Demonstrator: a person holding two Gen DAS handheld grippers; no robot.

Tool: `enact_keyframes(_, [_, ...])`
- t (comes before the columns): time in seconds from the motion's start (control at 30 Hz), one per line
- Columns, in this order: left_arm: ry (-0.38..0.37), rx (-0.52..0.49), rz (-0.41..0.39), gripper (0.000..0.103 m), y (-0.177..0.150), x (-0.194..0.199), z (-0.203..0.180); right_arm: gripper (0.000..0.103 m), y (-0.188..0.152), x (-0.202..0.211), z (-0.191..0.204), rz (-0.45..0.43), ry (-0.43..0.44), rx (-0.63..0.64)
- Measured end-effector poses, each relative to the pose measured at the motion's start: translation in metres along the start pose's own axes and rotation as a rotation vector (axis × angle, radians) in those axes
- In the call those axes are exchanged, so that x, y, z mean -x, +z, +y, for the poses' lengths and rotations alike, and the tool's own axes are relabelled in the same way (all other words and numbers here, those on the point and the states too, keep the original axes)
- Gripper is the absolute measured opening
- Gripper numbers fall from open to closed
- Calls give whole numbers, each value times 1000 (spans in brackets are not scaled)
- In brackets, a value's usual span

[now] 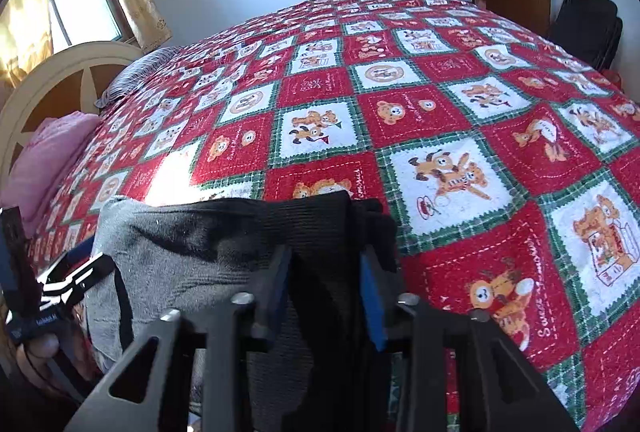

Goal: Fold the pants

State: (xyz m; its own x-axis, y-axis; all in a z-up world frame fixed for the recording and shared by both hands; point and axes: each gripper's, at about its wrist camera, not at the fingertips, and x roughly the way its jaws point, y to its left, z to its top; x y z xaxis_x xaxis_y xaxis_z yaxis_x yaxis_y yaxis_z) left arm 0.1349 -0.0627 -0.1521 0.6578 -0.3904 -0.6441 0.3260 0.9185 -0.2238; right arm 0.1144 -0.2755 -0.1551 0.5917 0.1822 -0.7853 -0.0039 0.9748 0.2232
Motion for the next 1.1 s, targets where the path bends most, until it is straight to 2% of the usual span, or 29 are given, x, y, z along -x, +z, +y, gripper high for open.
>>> enact_keyframes(0.07, [-3, 6, 10, 103, -1, -2, 1, 8, 0, 6, -1, -13, 6, -2])
enact_keyframes(0.23, [3, -2, 17, 103, -2, -2, 1, 7, -1, 13, -4, -38, -23, -4])
enact_keyframes(0.5, [-3, 5, 50, 103, -7, -10, 4, 8, -3, -4, -15, 8, -44, 2])
enact_keyframes(0.53, [0, 4, 48, 103, -6, -8, 4, 9, -2, -2, -14, 2, -50, 11])
enact_keyframes(0.6, [26, -12, 37, 103, -2, -2, 3, 21, -1, 6, -14, -21, -54, -6])
enact_keyframes(0.63, [40, -23, 21, 103, 1, 2, 2, 35, 0, 12, -11, -44, -80, -4])
enact_keyframes(0.67, [53, -34, -4, 103, 6, 7, 1, 44, 2, 18, -7, -70, -88, 8])
enact_keyframes(0.73, [64, -51, -23, 103, 15, 12, -2, 45, 5, 34, 8, -153, -69, 62])
enact_keyframes(0.8, [55, -77, -34, 103, 27, 11, -10, 45, 7, 40, 28, -180, -24, 135])
enact_keyframes(0.87, [46, -124, -23, 103, 37, 4, -24, 45, 6, 34, 45, -147, 21, 206])
enact_keyframes(0.97, [11, -202, 21, 103, 43, -15, -47, 45, 4, 22, 54, -117, 74, 226])
enact_keyframes(1.0, [33, -228, 49, 103, 43, -25, -53, 45, 4, 18, 55, -100, 87, 228])
enact_keyframes(1.03, [91, -252, 80, 103, 42, -40, -56, 45, 6, 8, 55, -58, 93, 233])
enact_keyframes(1.1, [116, -244, 137, 103, 42, -60, -55, 45, 10, -12, 47, 2, 19, 197])
